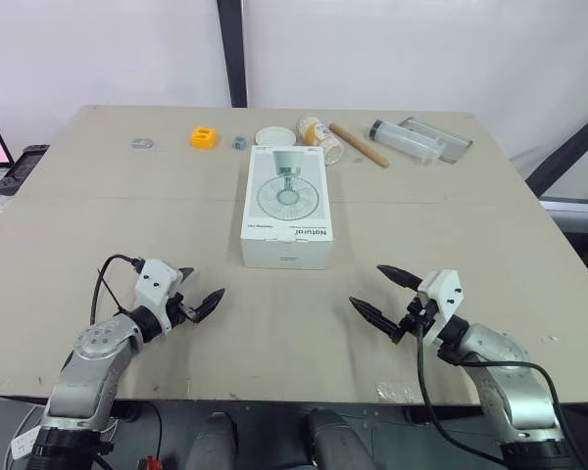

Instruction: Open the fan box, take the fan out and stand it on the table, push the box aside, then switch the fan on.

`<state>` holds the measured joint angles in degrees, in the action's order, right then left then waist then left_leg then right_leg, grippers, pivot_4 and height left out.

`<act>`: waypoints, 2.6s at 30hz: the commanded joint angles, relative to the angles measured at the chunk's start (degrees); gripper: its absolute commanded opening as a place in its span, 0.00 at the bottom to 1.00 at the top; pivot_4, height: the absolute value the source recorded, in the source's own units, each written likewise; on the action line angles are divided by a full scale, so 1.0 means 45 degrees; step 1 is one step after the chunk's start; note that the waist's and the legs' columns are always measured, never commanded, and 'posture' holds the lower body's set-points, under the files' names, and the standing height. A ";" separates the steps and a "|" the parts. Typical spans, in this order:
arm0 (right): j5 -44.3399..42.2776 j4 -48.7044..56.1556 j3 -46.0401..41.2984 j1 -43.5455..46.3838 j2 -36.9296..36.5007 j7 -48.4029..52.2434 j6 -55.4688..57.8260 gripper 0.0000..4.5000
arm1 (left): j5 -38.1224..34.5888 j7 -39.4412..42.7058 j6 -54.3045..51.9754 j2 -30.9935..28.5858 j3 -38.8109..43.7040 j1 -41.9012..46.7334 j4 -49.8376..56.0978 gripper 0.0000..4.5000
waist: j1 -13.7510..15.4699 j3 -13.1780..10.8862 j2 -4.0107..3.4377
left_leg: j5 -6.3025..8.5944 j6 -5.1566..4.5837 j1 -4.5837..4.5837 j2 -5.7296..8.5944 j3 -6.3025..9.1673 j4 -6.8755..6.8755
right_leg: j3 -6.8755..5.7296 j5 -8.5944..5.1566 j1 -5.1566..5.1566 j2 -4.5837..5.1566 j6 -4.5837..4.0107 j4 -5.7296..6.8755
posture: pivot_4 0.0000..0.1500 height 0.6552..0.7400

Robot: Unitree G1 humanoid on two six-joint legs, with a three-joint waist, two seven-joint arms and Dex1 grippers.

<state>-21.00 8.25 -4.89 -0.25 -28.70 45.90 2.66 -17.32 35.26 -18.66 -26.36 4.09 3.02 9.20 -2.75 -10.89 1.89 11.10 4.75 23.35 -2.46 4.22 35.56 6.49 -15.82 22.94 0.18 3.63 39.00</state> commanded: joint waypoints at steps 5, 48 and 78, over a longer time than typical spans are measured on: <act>0.0080 0.0166 -0.0153 -0.0026 -0.0098 0.0062 -0.0316 1.00 | 0.0248 0.0251 0.0444 -0.0195 -0.0044 0.0365 0.0046 0.98 | -0.0001 0.0000 0.0000 | 0.0000 0.0000 0.0000 0.0000 0.0000 0.0000 | 0.0000 0.0000 0.0000 0.0000 0.0000 0.0000 | 1.00 1.00; 0.0715 0.1168 0.1266 0.3151 -0.0257 -0.0118 0.0877 1.00 | 0.0049 0.0927 -0.2501 0.0198 -0.2236 0.6908 -0.1876 0.01 | -0.0008 0.0001 -0.0003 | 0.0000 -0.0002 0.0001 0.0006 0.0003 0.0021 | 0.0000 0.0013 -0.0009 -0.0006 0.0011 0.0002 | 1.00 1.00; 0.4278 -0.5158 0.3963 0.9109 0.0911 0.0641 -0.1772 1.00 | 0.1225 0.0660 -0.2416 0.0984 -0.2947 0.6830 -0.2538 0.01 | -0.0003 0.0008 -0.0009 | -0.0001 -0.0002 -0.0009 0.0009 0.0008 0.0034 | -0.0006 0.0065 -0.0031 0.0001 -0.0067 0.0004 | 1.00 1.00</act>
<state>-1.87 -15.46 13.63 39.09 -24.82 48.67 -3.80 -12.68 38.06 -28.43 -21.81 -7.95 35.14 -1.41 -2.76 -10.86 1.85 11.10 4.74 23.31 -2.41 4.26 35.72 6.46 -15.52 22.80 0.18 3.33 39.01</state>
